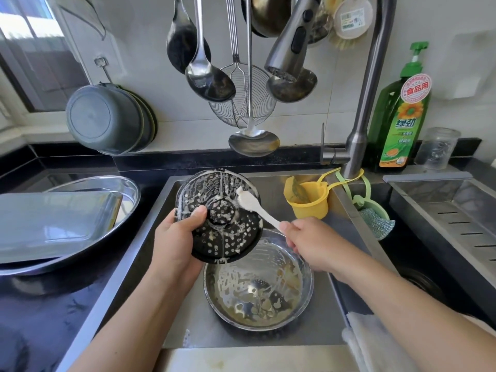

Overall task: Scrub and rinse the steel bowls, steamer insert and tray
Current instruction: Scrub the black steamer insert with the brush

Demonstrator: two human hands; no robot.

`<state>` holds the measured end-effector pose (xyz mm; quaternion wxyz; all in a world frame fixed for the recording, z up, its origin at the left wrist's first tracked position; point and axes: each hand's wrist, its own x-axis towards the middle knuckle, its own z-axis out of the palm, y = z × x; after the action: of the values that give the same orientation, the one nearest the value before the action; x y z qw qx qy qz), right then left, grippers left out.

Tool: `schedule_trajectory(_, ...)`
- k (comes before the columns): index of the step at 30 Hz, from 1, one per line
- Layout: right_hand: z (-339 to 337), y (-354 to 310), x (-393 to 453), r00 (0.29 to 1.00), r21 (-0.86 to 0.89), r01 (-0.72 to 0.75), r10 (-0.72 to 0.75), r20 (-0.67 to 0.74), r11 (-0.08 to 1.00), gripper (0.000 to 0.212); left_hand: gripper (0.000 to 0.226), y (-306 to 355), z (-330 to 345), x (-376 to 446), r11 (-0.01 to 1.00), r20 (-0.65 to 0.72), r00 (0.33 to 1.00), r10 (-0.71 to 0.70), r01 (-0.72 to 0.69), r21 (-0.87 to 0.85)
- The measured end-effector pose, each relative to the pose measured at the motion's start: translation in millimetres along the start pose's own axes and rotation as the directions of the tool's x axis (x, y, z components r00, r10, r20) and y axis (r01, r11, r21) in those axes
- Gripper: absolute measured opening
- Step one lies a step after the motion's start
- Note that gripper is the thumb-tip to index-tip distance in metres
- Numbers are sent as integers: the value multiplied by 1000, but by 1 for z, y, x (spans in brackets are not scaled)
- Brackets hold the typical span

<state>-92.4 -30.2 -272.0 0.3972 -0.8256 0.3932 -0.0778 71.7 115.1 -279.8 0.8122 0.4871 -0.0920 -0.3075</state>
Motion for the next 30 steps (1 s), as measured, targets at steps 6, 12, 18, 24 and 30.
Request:
schedule_trajectory(6,7,-3,-5,1000,11,9,-9,16,1000,47,30,-4,5,-5,1000,13,1000,-17,17,3)
schedule_trajectory(12,-5,2,1,998,78,-38,42,-50,996,47,34,2,-2,3,998,-29,1000,-7,6,-60)
schedule_trajectory(18,7,0,4,997,126,-69,65,29,990,45,35,-1,-1,2,997,-18,1000,-20,18,-69)
schedule_trajectory(24,10,12,4,988,244,-149,137,67,958,44,35,3,-2,3,997,-30,1000,-6,3,-72)
schedule_trajectory(30,1,14,11,990,364,-142,135,46,921,41,28,-2,3,-3,994,48,999,-9,4,107)
